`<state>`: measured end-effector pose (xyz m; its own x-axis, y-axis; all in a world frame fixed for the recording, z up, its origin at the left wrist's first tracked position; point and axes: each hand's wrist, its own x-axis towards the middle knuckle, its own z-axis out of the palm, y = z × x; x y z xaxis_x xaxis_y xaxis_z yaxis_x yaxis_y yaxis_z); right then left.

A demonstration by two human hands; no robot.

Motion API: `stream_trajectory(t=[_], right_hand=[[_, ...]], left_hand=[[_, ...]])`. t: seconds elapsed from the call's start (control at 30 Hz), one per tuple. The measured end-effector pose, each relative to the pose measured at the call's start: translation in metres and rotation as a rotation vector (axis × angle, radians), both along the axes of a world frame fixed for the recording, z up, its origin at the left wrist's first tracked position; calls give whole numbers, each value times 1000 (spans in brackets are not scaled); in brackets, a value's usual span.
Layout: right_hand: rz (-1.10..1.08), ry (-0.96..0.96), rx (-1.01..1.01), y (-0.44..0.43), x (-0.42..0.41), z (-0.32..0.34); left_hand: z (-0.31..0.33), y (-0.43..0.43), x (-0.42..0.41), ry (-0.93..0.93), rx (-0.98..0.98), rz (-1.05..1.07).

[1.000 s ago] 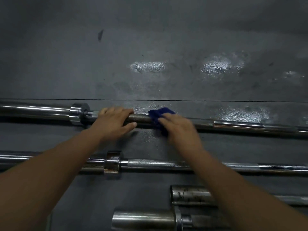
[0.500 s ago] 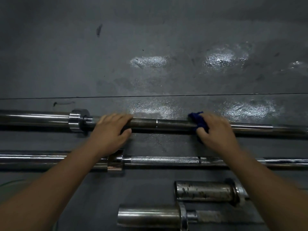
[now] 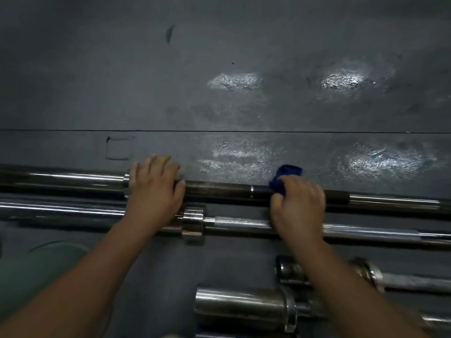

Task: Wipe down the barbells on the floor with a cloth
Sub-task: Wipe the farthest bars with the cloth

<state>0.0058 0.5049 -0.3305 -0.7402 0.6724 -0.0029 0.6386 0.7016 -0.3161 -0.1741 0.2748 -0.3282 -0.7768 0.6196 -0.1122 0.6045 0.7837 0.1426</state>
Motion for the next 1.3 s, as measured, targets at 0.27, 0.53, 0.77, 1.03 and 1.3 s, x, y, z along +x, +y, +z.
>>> stream_trajectory(t=[0.27,0.53,0.77,1.03,1.3], right_hand=[[487,-154,-115,-52,-54,8],[383,-104,-329,-92,-90,14],[466,-181,-199,-49,-77,9],[289,-119,-69,-58,-109,2],[632,-236,-51,-80,-134,8]], left_hand=[[-4,-11,-1,8,21,-82],[-7,-11,-6,2,181,8],[-1,3,-30,-33,35,-100],[-8,-22,-54,-52,129,98],[1,-35,-53,-222,265,115]])
